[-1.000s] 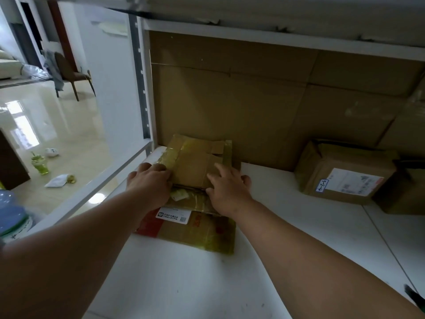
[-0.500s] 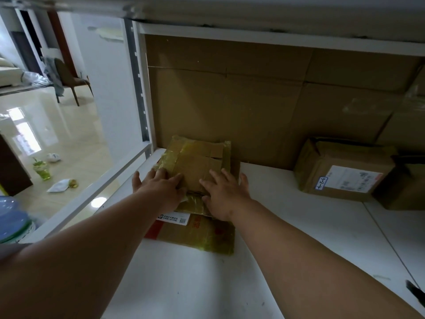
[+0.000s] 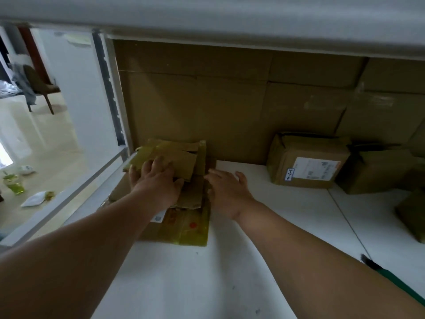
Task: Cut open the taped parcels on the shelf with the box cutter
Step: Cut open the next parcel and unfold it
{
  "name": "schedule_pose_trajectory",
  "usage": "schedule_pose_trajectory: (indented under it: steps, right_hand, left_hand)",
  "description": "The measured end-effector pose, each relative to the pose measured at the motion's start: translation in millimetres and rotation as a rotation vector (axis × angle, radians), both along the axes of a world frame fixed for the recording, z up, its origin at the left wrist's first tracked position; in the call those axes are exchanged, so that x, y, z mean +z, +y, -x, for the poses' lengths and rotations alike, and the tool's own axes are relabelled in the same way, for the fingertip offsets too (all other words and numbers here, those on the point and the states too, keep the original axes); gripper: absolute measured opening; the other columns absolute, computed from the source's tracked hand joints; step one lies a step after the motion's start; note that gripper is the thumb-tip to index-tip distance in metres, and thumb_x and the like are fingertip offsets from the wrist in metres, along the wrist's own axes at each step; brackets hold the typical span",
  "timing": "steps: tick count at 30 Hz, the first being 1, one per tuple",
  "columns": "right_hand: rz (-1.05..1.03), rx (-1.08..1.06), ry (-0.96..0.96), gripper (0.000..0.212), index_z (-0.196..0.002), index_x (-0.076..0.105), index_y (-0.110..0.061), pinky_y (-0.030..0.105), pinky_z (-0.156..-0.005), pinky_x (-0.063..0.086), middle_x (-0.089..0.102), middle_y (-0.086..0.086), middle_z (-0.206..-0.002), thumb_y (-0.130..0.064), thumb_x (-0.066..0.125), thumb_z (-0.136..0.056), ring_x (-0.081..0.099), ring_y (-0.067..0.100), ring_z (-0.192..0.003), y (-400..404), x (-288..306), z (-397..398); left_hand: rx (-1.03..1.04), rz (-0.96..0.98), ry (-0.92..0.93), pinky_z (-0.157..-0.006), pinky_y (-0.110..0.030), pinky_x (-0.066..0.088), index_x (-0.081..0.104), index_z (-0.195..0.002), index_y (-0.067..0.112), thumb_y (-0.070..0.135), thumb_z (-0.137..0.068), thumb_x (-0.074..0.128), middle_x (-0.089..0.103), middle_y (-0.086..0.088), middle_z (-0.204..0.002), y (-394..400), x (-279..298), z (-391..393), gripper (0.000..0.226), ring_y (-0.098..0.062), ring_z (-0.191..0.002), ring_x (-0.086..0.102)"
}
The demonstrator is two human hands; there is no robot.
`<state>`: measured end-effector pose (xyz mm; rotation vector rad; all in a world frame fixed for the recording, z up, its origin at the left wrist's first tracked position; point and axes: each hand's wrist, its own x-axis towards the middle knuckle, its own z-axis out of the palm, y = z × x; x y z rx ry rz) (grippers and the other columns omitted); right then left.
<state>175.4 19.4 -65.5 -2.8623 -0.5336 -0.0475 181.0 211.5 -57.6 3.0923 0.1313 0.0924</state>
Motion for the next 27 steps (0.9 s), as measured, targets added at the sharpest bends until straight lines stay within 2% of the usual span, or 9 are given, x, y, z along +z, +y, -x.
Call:
schedule_pose_trajectory:
  steps: [3,6,10,21,27]
  right_hand:
    - [0.01,-0.036,-0.009,0.049,-0.146,0.038,-0.028,0.046,-0.118,-0.001,0.029,-0.005,-0.157,-0.03,0.044,-0.098,0.02,0.017,-0.146,-33.5,-0.9,7.9]
    - [0.016,-0.087,-0.016,0.047,-0.145,0.039,-0.029,0.044,-0.117,0.006,0.034,-0.005,-0.154,-0.03,0.044,-0.098,0.024,0.018,-0.143,-71.6,-2.8,14.5]
    - [0.045,-0.162,-0.009,0.044,-0.141,0.045,-0.03,0.042,-0.113,0.016,0.041,-0.002,-0.148,-0.031,0.046,-0.097,0.03,0.02,-0.139,-136.2,-4.9,25.0]
    - [0.075,-0.314,-0.045,0.039,-0.134,0.052,-0.029,0.044,-0.112,0.019,0.043,-0.001,-0.146,-0.027,0.047,-0.095,0.032,0.022,-0.137,-300.3,5.0,65.2]
    - [0.148,-0.365,-0.189,0.04,-0.129,0.057,-0.027,0.046,-0.114,0.018,0.044,0.001,-0.143,-0.025,0.047,-0.09,0.035,0.026,-0.134,-353.3,-2.1,95.3]
  left_hand:
    - [-0.034,0.024,-0.01,-0.116,-0.059,-0.005,0.015,-0.153,0.034,0.062,-0.095,0.025,0.002,0.004,-0.162,-32.0,6.4,1.8,0.066,-0.029,-0.148,0.0]
    - [-0.064,0.032,-0.009,-0.116,-0.059,-0.004,0.009,-0.154,0.034,0.063,-0.095,0.026,0.003,0.003,-0.162,-66.8,9.9,1.8,0.067,-0.028,-0.148,0.001]
    - [-0.103,-0.004,-0.004,-0.117,-0.057,0.0,0.01,-0.155,0.035,0.062,-0.096,0.025,0.0,0.004,-0.162,-119.9,6.3,5.0,0.067,-0.027,-0.148,0.001]
    - [-0.266,0.048,0.029,-0.116,-0.059,0.0,0.018,-0.152,0.035,0.065,-0.095,0.028,0.007,0.004,-0.162,-266.8,-7.3,30.3,0.065,-0.027,-0.148,0.003]
    - [-0.325,0.03,0.121,-0.116,-0.058,0.0,0.015,-0.154,0.035,0.064,-0.096,0.026,0.002,0.004,-0.163,-319.0,-10.6,49.9,0.066,-0.026,-0.148,0.003]
